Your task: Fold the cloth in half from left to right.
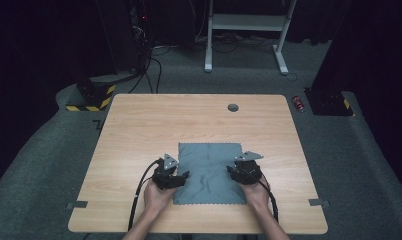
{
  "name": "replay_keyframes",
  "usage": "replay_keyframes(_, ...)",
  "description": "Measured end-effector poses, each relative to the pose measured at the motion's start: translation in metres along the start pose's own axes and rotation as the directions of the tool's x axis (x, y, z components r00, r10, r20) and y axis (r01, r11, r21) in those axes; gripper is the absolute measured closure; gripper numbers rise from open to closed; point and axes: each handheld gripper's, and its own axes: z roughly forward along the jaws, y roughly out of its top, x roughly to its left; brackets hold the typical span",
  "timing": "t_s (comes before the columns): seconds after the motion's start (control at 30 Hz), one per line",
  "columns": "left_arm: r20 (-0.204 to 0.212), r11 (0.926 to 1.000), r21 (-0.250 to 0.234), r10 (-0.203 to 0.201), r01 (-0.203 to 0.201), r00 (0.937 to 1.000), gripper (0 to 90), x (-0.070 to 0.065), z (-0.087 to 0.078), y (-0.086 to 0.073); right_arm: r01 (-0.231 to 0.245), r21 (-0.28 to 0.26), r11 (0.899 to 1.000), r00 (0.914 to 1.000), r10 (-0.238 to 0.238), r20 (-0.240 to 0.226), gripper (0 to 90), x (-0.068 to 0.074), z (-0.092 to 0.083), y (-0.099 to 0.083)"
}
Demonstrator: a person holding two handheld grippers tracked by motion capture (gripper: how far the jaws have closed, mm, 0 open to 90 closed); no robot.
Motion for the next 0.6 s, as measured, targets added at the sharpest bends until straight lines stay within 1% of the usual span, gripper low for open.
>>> replay_keyframes(0.03,-0.001,1.0,0.007,-0.002,0.002,1.0,39.5,0.002,0.0,0.001,0.013,-0.003,1.0,0.9999,-0.013,-0.007,61.5,0.001,-0.002,0.0)
replay_keyframes(0.07,-0.001,1.0,0.007,-0.002,0.002,1.0,39.5,0.002,0.0,0.001,0.013,-0.003,1.0,0.9999,-0.013,-0.007,61.5,0.001,-0.002,0.0)
replay_keyframes(0.1,0.002,0.9995,0.028,-0.012,0.012,0.9999,39.7,0.006,-0.001,0.004,0.025,-0.014,1.0,0.9992,-0.026,-0.029,63.5,0.006,-0.007,0.0)
replay_keyframes(0.13,0.001,0.9994,0.031,-0.015,0.015,0.9999,39.9,0.007,-0.001,0.005,0.034,-0.018,0.999,0.9988,-0.034,-0.035,64.0,0.007,-0.008,0.001)
replay_keyframes(0.2,0.001,0.9992,0.037,-0.015,0.015,0.9999,40.1,0.011,-0.001,0.007,0.037,-0.029,0.999,0.9979,-0.038,-0.052,65.0,0.011,-0.011,0.002)
replay_keyframes(0.27,0.006,0.999,0.026,-0.038,0.038,0.9993,40.6,0.015,-0.001,0.007,0.028,-0.043,0.999,0.9966,-0.031,-0.077,65.7,0.015,-0.013,0.003)
replay_keyframes(0.3,0.006,0.999,0.026,-0.038,0.038,0.9993,40.7,0.015,-0.001,0.007,0.028,-0.043,0.999,0.9966,-0.031,-0.077,65.7,0.015,-0.013,0.003)
replay_keyframes(0.33,0.006,0.998,0.03,-0.055,0.055,0.9985,40.7,0.02,-0.002,0.006,0.026,-0.049,0.998,0.9957,-0.03,-0.088,66.1,0.018,-0.014,0.003)
replay_keyframes(0.37,0.012,0.9965,0.035,-0.076,0.076,0.997,40.7,0.023,-0.002,0.006,0.026,-0.054,0.998,0.9941,-0.032,-0.104,66.9,0.023,-0.015,0.004)
replay_keyframes(0.4,0.014,0.9963,0.032,-0.081,0.08,0.9966,40.5,0.025,-0.002,0.005,0.037,-0.06,0.997,0.9927,-0.043,-0.112,67.5,0.027,-0.015,0.005)
replay_keyframes(0.43,0.012,0.9955,0.026,-0.092,0.091,0.9957,40.9,0.028,-0.003,0.005,0.045,-0.061,0.997,0.9902,-0.052,-0.129,68.2,0.034,-0.015,0.005)
replay_keyframes(0.53,0.007,0.9952,0.019,-0.096,0.096,0.9954,41.9,0.031,-0.004,0.006,0.059,-0.055,0.997,0.9863,-0.066,-0.151,69.3,0.043,-0.015,0.006)
replay_keyframes(0.6,0.01,0.9953,0.049,-0.084,0.083,0.9964,41.1,0.032,-0.003,0.012,0.066,-0.063,0.996,0.9833,-0.075,-0.166,69.9,0.049,-0.015,0.007)
